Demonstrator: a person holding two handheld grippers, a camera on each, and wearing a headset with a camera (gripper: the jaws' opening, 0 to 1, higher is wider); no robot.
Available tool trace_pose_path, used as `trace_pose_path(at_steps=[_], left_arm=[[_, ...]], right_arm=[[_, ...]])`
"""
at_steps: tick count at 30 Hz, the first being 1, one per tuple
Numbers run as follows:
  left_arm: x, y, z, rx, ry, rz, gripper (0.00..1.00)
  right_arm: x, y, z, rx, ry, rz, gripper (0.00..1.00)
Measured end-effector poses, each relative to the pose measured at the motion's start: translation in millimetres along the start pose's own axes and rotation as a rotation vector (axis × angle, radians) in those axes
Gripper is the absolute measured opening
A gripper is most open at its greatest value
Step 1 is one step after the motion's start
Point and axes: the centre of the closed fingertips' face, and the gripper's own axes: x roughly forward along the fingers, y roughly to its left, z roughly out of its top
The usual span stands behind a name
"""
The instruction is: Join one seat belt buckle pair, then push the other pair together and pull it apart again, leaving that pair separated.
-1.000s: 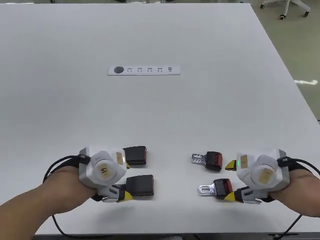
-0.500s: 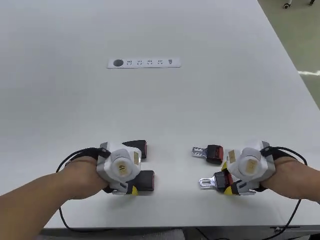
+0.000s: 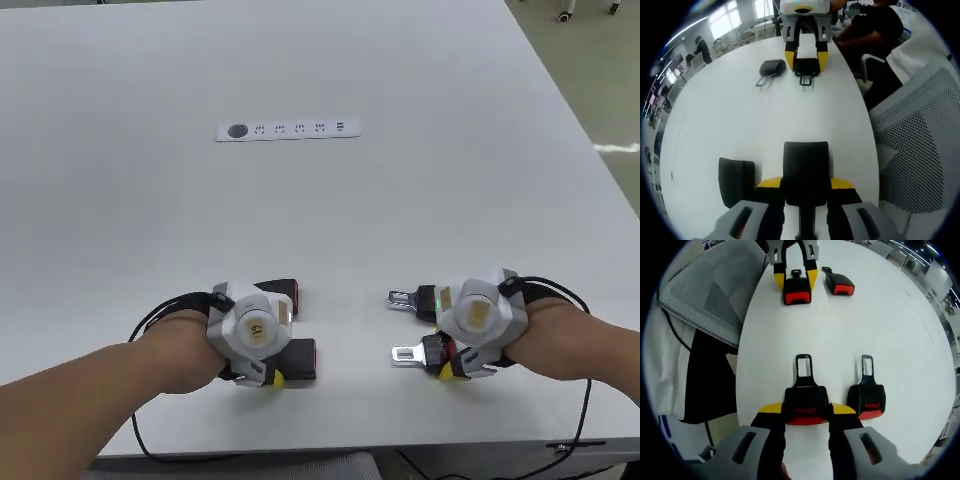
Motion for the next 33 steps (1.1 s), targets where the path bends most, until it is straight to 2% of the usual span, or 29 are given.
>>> trace_pose_path(at_steps=[2, 4, 7, 9, 13, 17, 21, 25, 27, 28, 29, 30, 33], left_arm=[[0.8, -1.9, 1.2, 0.024, 0.021, -0.018, 0.32], [1.0, -0.4, 0.4, 0.024, 0.029, -0.022, 0.32], [0.7, 0.9, -2.2, 0.017, 0.021, -0.016, 0.31], [1.3, 1.4, -2.3, 0.008, 0.016, -0.012, 0.31], [0.8, 1.4, -1.7, 0.007, 0.026, -0.01, 0.31], [0.6, 2.5, -2.3, -0.001, 0.025, -0.004, 0.32], [-1.1, 1.5, -1.1, -0.006, 0.03, -0.001, 0.32], [-1.3, 1.5, -1.8, -0.011, 0.034, 0.0, 0.32], [-0.8, 1.9, -2.5, -0.011, 0.03, -0.001, 0.32], [-0.4, 2.0, -2.8, -0.002, 0.028, -0.001, 0.32], [-0.7, 1.5, -3.0, -0.007, 0.028, -0.001, 0.32], [-1.0, 1.1, -3.3, -0.008, 0.027, 0.0, 0.32], [-0.2, 1.5, -3.7, -0.007, 0.021, 0.003, 0.32]], right_arm=[[10.4, 2.4, 11.8, -0.044, 0.018, -0.004, 0.3], [16.2, 1.7, 26.9, -0.038, -0.001, -0.011, 0.3], [24.8, 0.0, 40.3, -0.023, -0.021, -0.021, 0.3], [27.9, 4.3, 47.4, -0.032, -0.022, -0.018, 0.3], [32.4, 8.1, 58.8, -0.05, -0.011, -0.022, 0.3], [34.8, 7.3, 64.5, -0.058, 0.008, -0.021, 0.3], [38.1, 7.8, 71.2, -0.079, 0.053, -0.016, 0.3], [39.9, 6.4, 75.6, -0.103, 0.065, -0.015, 0.3], [37.3, 8.5, 76.8, -0.103, 0.044, -0.017, 0.3], [39.7, 13.3, 85.5, -0.081, -0.015, 0.007, 0.3], [40.6, 10.8, 81.6, -0.084, 0.009, -0.011, 0.3], [42.0, 10.4, 82.3, -0.098, 0.007, -0.02, 0.3], [46.8, 7.9, 89.4, -0.095, -0.039, -0.027, 0.3]])
